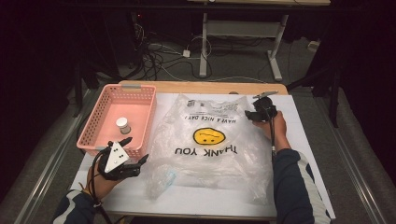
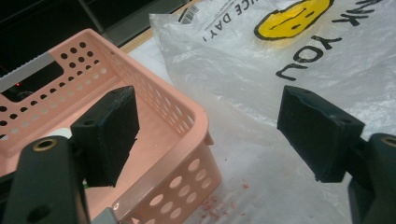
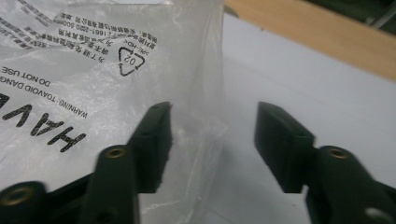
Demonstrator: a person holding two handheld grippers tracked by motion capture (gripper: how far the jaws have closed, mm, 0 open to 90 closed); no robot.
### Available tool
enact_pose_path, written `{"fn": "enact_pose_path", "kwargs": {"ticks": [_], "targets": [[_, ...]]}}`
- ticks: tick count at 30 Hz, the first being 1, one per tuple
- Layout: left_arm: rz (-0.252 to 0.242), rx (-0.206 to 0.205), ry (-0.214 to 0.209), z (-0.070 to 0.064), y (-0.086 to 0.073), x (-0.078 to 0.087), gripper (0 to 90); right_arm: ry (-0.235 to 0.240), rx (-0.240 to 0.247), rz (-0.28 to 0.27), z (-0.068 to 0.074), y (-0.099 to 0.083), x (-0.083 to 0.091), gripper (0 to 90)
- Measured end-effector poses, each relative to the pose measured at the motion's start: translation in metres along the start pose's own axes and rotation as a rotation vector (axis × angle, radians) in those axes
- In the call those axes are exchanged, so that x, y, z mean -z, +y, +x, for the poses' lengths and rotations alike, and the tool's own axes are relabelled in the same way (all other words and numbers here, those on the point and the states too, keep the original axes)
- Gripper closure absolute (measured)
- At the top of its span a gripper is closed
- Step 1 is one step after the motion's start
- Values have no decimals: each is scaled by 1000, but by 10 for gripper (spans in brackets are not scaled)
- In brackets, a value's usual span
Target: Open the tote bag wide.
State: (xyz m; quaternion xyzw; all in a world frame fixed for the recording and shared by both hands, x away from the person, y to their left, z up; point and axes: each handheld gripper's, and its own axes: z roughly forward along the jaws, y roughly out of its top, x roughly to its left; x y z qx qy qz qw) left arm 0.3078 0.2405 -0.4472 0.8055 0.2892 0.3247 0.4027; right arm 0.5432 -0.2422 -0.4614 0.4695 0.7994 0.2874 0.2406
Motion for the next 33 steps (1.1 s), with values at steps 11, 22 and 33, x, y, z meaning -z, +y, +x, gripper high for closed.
{"fn": "enact_pose_path", "kwargs": {"ticks": [11, 22, 33], "targets": [[-4, -2, 16, -1, 1, 5, 207, -105, -119, 65, -16, -13, 4, 895], [-3, -6, 26, 3, 2, 3, 208, -238, -274, 89, -50, -60, 51, 888], [27, -22, 24, -3, 1, 4, 207, -125, -176, 53, -21, -96, 96, 815]]}}
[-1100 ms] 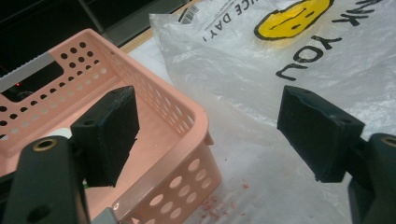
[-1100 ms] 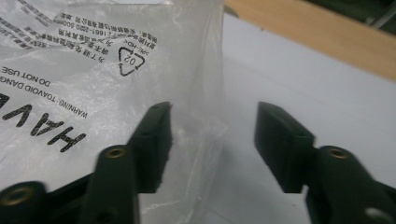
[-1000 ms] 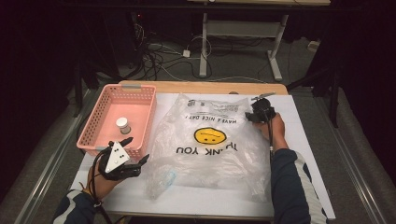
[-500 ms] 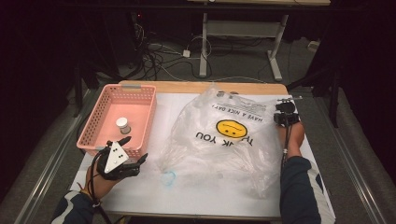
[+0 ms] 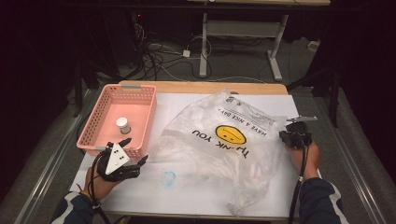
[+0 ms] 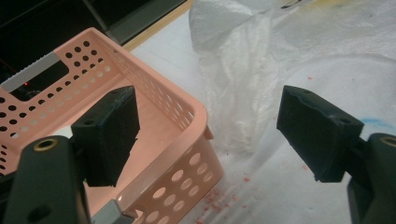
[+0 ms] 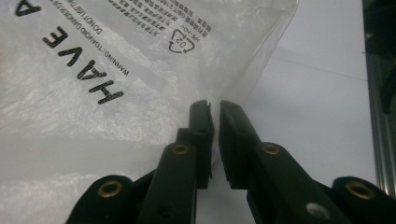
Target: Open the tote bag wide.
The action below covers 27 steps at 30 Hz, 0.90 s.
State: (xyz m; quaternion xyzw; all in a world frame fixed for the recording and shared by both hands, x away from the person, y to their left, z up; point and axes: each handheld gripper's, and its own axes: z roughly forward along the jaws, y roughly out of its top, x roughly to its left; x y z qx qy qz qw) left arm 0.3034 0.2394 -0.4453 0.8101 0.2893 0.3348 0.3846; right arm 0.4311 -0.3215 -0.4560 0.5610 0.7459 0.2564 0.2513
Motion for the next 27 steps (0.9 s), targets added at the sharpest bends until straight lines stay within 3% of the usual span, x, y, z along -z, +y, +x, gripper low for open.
{"fn": "enact_pose_path", "kwargs": {"ticks": [3, 6, 8, 10, 13, 17, 20, 21, 22, 23, 26, 27], "targets": [[-2, 0, 3, 0, 1, 1, 207, 5, 32, -44, 5, 0, 16, 678], [-4, 0, 7, 0, 1, 1, 207, 38, 54, -150, 14, 6, 40, 536], [-3, 3, 7, 1, 0, 1, 207, 102, 96, -234, 30, 12, 58, 507], [2, 3, 8, 1, 0, 0, 207, 201, 157, -296, 52, 18, 73, 465], [3, 3, 8, 1, 0, 0, 207, 343, 283, -336, 94, 23, 88, 417], [4, 2, 8, 1, 0, 1, 207, 499, 474, -295, 155, 19, 91, 392], [7, 5, 8, 0, -1, 1, 207, 558, 584, -227, 192, 12, 84, 383], [7, 5, 8, 0, -1, 1, 207, 555, 610, -194, 202, 9, 80, 376], [9, 3, 8, 0, -1, 1, 207, 555, 610, -194, 202, 9, 80, 376], [10, 1, 7, 0, -1, 1, 208, 540, 666, -126, 216, 4, 68, 359], [11, 1, 8, -1, -2, 1, 207, 520, 696, -60, 223, -1, 52, 370], [11, 1, 8, -1, -2, 1, 207, 509, 699, -49, 224, -2, 48, 422]]}}
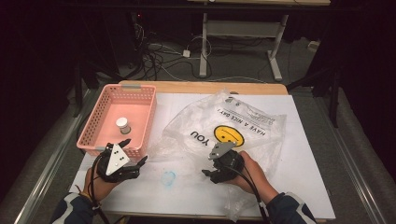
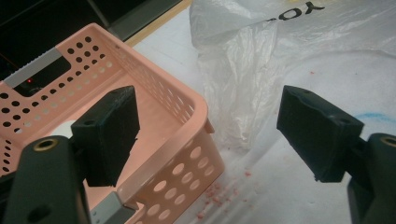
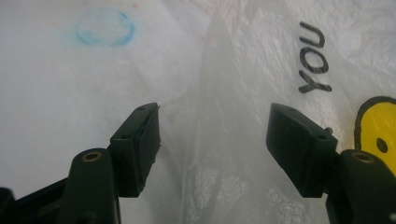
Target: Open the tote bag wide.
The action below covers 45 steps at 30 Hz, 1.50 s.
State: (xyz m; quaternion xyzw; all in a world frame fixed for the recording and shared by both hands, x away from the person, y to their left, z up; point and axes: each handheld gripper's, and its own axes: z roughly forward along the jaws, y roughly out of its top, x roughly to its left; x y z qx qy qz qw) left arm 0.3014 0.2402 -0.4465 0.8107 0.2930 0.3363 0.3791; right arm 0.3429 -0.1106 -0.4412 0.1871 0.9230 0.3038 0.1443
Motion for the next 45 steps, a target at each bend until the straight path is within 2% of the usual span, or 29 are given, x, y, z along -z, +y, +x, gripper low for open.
{"fn": "enact_pose_path", "kwargs": {"ticks": [1, 4, 6, 7, 9, 11, 12, 13, 14, 15, 16, 18, 19, 20, 23, 24, 26, 29, 30, 31, 32, 33, 34, 36, 37, 39, 41, 43, 45], "targets": [[2, 0, 0, 0, 0, 0, 207, 7, 1, 13, -2, -1, -3, 506], [5, -10, 4, 0, 1, 0, 207, -23, 3, 49, -6, -4, -11, 684], [-1, -29, 20, 3, 3, 2, 207, -39, -10, 42, -10, -4, -13, 800], [-14, -21, 40, 11, 8, 5, 207, -60, -16, 43, -11, -4, -13, 835], [-17, -8, 42, 16, 10, 7, 207, -96, -28, 18, -15, -3, -11, 898], [2, 18, 66, 27, 15, 7, 207, -132, -50, -27, -19, -1, -6, 900], [20, 28, 82, 33, 18, 6, 207, -132, -50, -27, -19, -1, -6, 900], [42, 55, 88, 45, 22, 4, 207, -173, -81, -84, -24, 2, 1, 900], [42, 55, 88, 45, 22, 4, 207, -192, -89, -109, -27, 4, 6, 900], [77, 66, 92, 58, 27, 0, 207, -209, -103, -129, -29, 6, 10, 900], [77, 66, 92, 58, 27, 0, 207, -227, -114, -154, -31, 7, 14, 900], [124, 80, 74, 71, 33, -8, 206, -245, -130, -195, -36, 10, 22, 900], [163, 96, 51, 83, 38, -17, 206, -253, -139, -216, -37, 12, 26, 900], [163, 96, 51, 83, 38, -17, 206, -253, -139, -216, -37, 12, 26, 900], [236, 82, 38, 98, 45, -31, 205, -304, -157, -291, -43, 21, 42, 900], [272, 102, 28, 109, 47, -40, 205, -317, -165, -308, -44, 23, 45, 900], [292, 120, 13, 115, 47, -45, 205, -343, -172, -342, -47, 28, 51, 900], [370, 145, 6, 127, 47, -61, 205, -375, -175, -381, -50, 33, 59, 900], [430, 147, 5, 132, 44, -72, 205, -378, -178, -392, -51, 34, 61, 900], [430, 147, 5, 132, 44, -72, 206, -384, -181, -402, -51, 35, 62, 900], [457, 150, 10, 134, 42, -77, 207, -388, -187, -407, -51, 35, 64, 900], [514, 161, 14, 138, 36, -87, 207, -392, -185, -413, -51, 34, 65, 900], [514, 161, 14, 138, 36, -87, 212, -393, -188, -420, -51, 33, 67, 900], [576, 189, 11, 144, 27, -99, 234, -390, -193, -425, -52, 32, 68, 900], [576, 189, 11, 144, 27, -99, 245, -389, -194, -425, -52, 32, 69, 900], [604, 207, -9, 148, 22, -105, 362, -381, -197, -427, -53, 30, 69, 900], [630, 218, -39, 150, 18, -111, 365, -379, -196, -426, -53, 29, 69, 900], [661, 202, -56, 149, 17, -116, 446, -372, -198, -432, -54, 28, 69, 900], [666, 191, -56, 149, 17, -117, 443, -373, -199, -432, -54, 27, 70, 900]]}}
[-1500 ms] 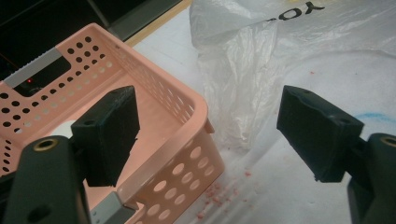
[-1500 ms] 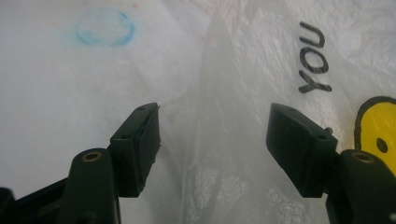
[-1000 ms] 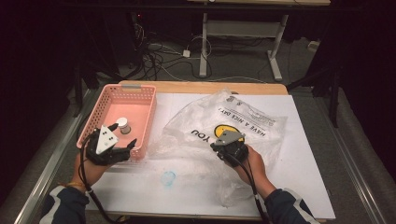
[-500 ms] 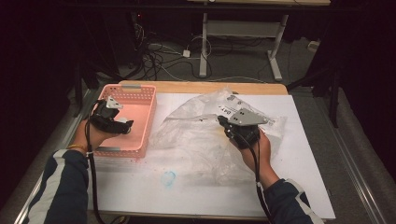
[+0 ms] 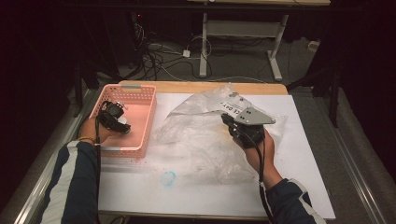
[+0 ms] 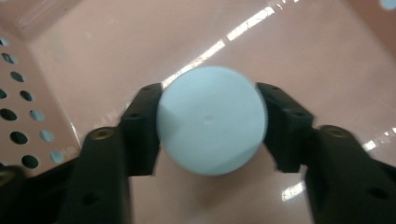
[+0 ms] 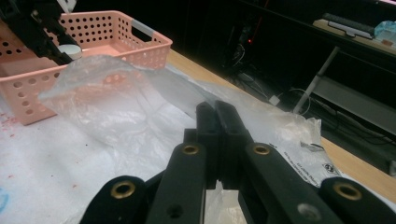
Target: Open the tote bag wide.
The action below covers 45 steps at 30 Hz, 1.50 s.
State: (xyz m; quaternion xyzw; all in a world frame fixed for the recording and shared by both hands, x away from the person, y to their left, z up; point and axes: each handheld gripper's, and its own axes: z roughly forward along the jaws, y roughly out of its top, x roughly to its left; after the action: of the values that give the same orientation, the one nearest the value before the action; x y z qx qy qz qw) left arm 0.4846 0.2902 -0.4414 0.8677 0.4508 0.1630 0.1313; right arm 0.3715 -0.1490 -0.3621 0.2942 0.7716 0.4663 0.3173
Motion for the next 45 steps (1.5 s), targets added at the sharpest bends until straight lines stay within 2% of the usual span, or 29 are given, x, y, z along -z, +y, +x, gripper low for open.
{"fn": "enact_pose_path", "kwargs": {"ticks": [2, 3, 5, 8, 11, 13, 14, 15, 16, 17, 21, 23, 25, 27, 32, 33, 34, 35, 39, 41, 43, 45], "targets": [[-23, -7, -11, 1, 0, 2, 463, 6, -2, 1, -1, 0, 1, 900], [-35, -6, -5, 0, -1, 4, 484, 8, -1, 4, -2, -1, 1, 900], [-24, -19, 21, -1, -1, 4, 486, 10, -8, 6, -3, -2, 1, 900], [-56, -20, 34, -2, -2, 8, 487, 10, -13, 6, -4, -2, 2, 900], [-137, -22, 61, -3, -2, 21, 488, 7, -18, 4, -5, -2, 2, 900], [-192, -39, 81, -8, -3, 32, 488, 7, -20, 0, -5, -1, 2, 900], [-270, -48, 70, -15, -5, 47, 488, 5, -17, -2, -5, 0, 2, 900], [-270, -48, 70, -15, -5, 47, 488, 2, -12, -4, -5, 1, 3, 900], [-354, -56, 54, -24, -8, 63, 488, 3, -12, -5, -5, 1, 3, 900], [-354, -56, 54, -24, -8, 63, 489, 3, -12, -5, -5, 1, 3, 900], [-507, -106, 45, -48, -13, 92, 489, -3, -19, -6, -8, 2, 3, 900], [-569, -129, 18, -62, -15, 104, 489, -3, -15, -8, -8, 3, 4, 900], [-596, -158, 10, -78, -16, 111, 489, -2, -14, -6, -7, 3, 4, 900], [-641, -174, -32, -90, -15, 117, 489, 1, -20, 0, -7, 3, 3, 900], [-731, -223, -91, -122, -9, 125, 489, 2, -12, 7, -5, 2, 2, 900], [-745, -235, -110, -130, -7, 126, 489, 2, -12, 7, -5, 2, 2, 900], [-760, -278, -133, -147, -4, 125, 489, 2, -15, 8, -5, 2, 2, 900], [-760, -278, -133, -147, -4, 125, 489, 0, -15, 9, -5, 2, 1, 900], [-774, -368, -180, -182, 4, 122, 489, 2, -18, 8, -6, 2, 1, 900], [-763, -428, -173, -200, 8, 119, 489, 2, -19, 8, -6, 1, 1, 900], [-754, -456, -213, -215, 13, 112, 489, 3, -19, 8, -6, 1, 1, 900], [-730, -496, -203, -230, 18, 103, 489, 6, -23, 9, -6, 1, 1, 900]]}}
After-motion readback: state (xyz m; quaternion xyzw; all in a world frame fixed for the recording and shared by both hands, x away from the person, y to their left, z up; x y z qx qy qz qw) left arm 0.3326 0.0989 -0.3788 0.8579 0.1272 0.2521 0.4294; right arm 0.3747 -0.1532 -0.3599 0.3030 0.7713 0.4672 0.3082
